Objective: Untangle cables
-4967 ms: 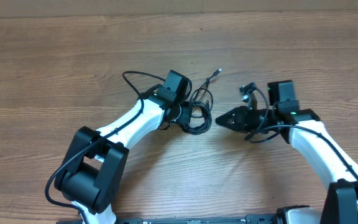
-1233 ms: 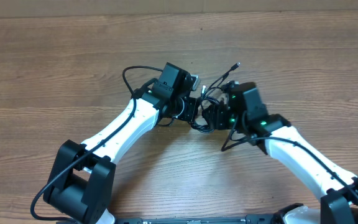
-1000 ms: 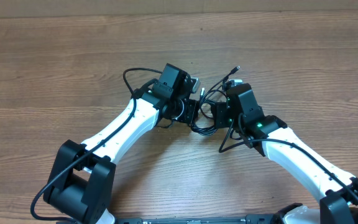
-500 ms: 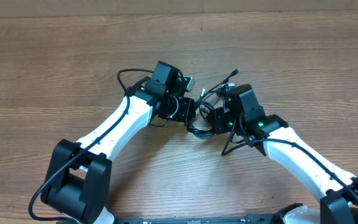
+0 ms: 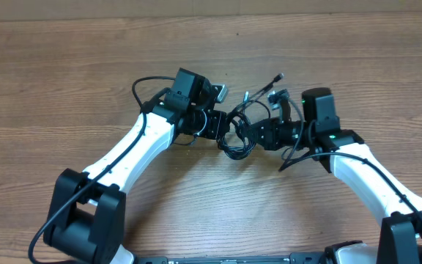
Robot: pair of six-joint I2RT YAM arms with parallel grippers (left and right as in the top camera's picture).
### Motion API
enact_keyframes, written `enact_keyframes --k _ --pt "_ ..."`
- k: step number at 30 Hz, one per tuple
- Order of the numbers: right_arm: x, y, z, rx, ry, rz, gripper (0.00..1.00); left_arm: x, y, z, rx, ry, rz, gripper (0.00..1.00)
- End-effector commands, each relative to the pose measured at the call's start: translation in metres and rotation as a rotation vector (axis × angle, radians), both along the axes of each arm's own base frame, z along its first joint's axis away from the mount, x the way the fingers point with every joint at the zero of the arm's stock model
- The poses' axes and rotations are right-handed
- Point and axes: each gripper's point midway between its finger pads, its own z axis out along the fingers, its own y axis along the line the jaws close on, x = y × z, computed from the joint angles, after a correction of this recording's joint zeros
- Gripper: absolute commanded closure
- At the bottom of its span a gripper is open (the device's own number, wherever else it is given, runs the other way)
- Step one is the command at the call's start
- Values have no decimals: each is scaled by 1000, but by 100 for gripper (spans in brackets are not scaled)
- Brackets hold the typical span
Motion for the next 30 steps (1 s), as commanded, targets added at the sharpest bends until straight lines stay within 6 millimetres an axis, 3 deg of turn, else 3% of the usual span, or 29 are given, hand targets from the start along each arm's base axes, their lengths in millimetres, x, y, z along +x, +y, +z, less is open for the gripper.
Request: enact_keyframes --k 1,6,14,21,30 --pt "-60 30 71 371 -49 388 96 25 7 7 39 -83 72 96" --pt "-65 31 77 402 -56 421 96 35 2 13 18 -118 106 96" --pt "-67 30 78 412 -53 432 96 58 12 20 -10 -115 278 96" --pt "-81 28 92 494 -120 533 96 60 24 14 38 -105 333 96" --pt "-65 29 80 412 -137 452 96 56 35 7 56 -50 358 96"
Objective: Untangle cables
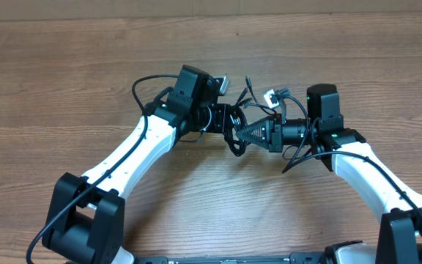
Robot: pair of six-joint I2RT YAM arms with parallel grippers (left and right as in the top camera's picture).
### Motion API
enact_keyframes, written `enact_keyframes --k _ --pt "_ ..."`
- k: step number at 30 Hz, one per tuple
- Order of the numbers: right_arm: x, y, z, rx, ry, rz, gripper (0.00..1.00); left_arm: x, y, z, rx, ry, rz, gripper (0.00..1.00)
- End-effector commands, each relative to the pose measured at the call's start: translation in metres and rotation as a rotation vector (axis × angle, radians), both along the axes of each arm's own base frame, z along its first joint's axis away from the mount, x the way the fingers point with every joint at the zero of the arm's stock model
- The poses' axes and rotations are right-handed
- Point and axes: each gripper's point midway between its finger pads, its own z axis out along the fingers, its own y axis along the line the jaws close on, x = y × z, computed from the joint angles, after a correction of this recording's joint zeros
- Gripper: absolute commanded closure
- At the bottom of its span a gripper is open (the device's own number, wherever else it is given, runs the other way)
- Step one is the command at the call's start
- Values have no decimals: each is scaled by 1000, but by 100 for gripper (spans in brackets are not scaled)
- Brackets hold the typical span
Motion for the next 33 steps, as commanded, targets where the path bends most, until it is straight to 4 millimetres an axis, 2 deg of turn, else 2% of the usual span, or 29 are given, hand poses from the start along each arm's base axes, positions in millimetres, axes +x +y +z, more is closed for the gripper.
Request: enact_keyframes --k 1,7,11,15,17,19,22,24,26,28,30,33 --pt "-41 12 39 174 -56 222 96 42 53 -12 124 -5 276 96" --pt "-25 2 36 145 -71 149 96 50 79 -15 100 76 414 96" --pt "4 -6 14 18 16 -37 96 52 83 -15 89 91 445 96" --pt "37 -23 -14 -130 124 -289 77 50 81 -16 96 91 434 96" --pt "46 -33 -25 -185 156 -380 71 50 81 -16 97 91 433 96" --pt "51 -40 -33 -227 172 -434 64 50 81 -16 98 91 434 96" --pt "51 -45 -41 -264 191 -465 45 49 81 -16 91 101 440 96" --pt "50 -47 -44 -277 206 -470 38 48 81 -17 89 110 449 96" --pt "45 -46 -47 -283 226 -460 40 47 81 -17 88 122 458 96" --pt "39 -40 -48 -291 221 -424 52 47 82 -18 91 124 461 96" --pt "29 -27 -47 -297 153 -336 59 46 84 -19 91 147 492 96" --pt "17 -7 -47 -322 71 -248 58 46 89 -22 81 202 593 96"
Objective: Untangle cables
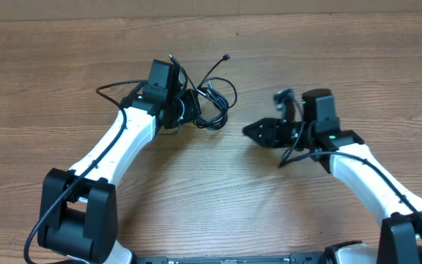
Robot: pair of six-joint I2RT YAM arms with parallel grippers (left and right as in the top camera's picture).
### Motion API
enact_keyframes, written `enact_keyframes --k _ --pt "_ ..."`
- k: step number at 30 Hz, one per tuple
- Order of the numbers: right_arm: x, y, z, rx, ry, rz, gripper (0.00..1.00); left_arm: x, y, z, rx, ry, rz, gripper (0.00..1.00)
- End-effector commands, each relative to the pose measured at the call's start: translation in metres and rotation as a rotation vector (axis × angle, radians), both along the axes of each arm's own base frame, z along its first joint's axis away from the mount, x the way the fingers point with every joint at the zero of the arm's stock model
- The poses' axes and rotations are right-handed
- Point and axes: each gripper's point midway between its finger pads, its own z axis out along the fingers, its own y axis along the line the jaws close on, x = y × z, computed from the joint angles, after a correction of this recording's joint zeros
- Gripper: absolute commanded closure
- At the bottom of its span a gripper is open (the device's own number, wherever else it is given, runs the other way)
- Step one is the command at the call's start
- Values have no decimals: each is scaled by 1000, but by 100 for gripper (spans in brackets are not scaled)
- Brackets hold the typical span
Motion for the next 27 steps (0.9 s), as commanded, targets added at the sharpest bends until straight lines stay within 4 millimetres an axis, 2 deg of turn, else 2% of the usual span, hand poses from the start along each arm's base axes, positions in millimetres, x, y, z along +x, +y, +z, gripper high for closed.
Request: enact_keyframes --k 1,5,11,18,21,23,27 --pt "-9 21 10 -38 -122 111 56 6 3 3 -17 30 127 96" --pt "-2 26 14 -129 -182 68 54 6 4 2 -19 42 154 96" --pt "10 39 40 -161 -308 44 47 3 4 1 -14 52 150 96" --pt "29 41 50 -251 -451 -34 41 -7 -15 0 -9 54 91 96" --pt "31 44 54 -257 -484 -36 39 -11 -24 0 -8 54 68 96" --pt "33 43 55 -266 -497 -42 39 -13 -28 0 -7 54 58 96" --pt "46 27 53 -357 -531 -113 39 -17 -35 1 -16 59 39 96"
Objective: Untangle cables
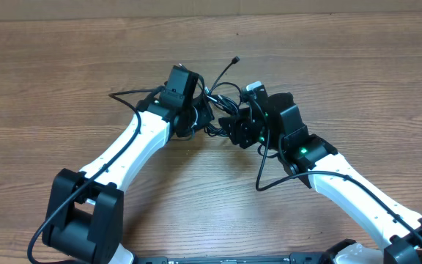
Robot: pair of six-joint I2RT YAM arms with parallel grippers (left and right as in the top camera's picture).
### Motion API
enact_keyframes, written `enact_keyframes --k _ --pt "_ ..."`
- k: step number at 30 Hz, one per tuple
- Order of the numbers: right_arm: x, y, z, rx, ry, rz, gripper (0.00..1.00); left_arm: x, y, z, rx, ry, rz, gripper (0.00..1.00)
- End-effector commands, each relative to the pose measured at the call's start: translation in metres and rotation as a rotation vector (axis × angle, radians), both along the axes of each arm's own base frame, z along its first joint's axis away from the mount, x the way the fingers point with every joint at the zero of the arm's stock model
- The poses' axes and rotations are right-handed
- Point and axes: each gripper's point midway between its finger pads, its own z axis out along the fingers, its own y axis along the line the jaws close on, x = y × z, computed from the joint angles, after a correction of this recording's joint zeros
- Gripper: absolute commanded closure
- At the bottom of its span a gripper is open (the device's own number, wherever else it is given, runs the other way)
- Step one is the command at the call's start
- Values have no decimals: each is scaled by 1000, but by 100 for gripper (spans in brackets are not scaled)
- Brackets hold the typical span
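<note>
A tangle of thin black cables [222,94] lies at the middle of the wooden table, with one plug end [234,60] sticking up toward the far side. My left gripper [201,116] is at the bundle's left edge and shut on its loops. My right gripper [233,129] has its fingertips pressed into the right, near side of the same bundle. Its dark fingers merge with the cables, so their opening is hidden. A small white connector [254,87] shows just above the right wrist.
The wooden table [64,66] stretches out on all sides of the arms. The arms' own black leads loop off the left wrist [127,94] and hang under the right forearm [264,176]. Arm bases stand at the near edge.
My right gripper was well apart from the bundle at the right and is now against its right side. My left gripper with the cables has shifted right and slightly nearer.
Both grippers first met at the tangle in mid-table, and a second later were still close together in it. Then the left gripper held the bundle off to the far left, the right gripper apart. Now the two are together at the bundle again.
</note>
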Motion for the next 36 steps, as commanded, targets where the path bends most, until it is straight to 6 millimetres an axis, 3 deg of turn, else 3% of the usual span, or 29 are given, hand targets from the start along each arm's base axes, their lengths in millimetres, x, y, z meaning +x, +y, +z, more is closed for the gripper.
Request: enact_keyframes --k 1,9,14,21,27,30,36 --pt "17 -13 19 -72 -109 -72 39 2 -9 7 -31 -7 -15 96" --pt "20 -22 3 -201 -138 -63 37 -2 -17 9 -80 19 -21 96" --pt "27 -32 -14 -321 -148 -153 37 -2 -18 10 -88 25 -13 96" --pt "22 -17 -22 -367 -169 -149 33 -2 -19 10 -109 45 27 96" --pt "40 -34 -22 -429 -224 -274 38 -12 -27 9 -118 76 -2 96" --pt "41 -34 -26 -431 -221 -273 46 -16 -29 8 -126 90 -10 96" --pt "44 -40 -37 -472 -213 -303 51 -23 -38 13 -189 125 -35 96"
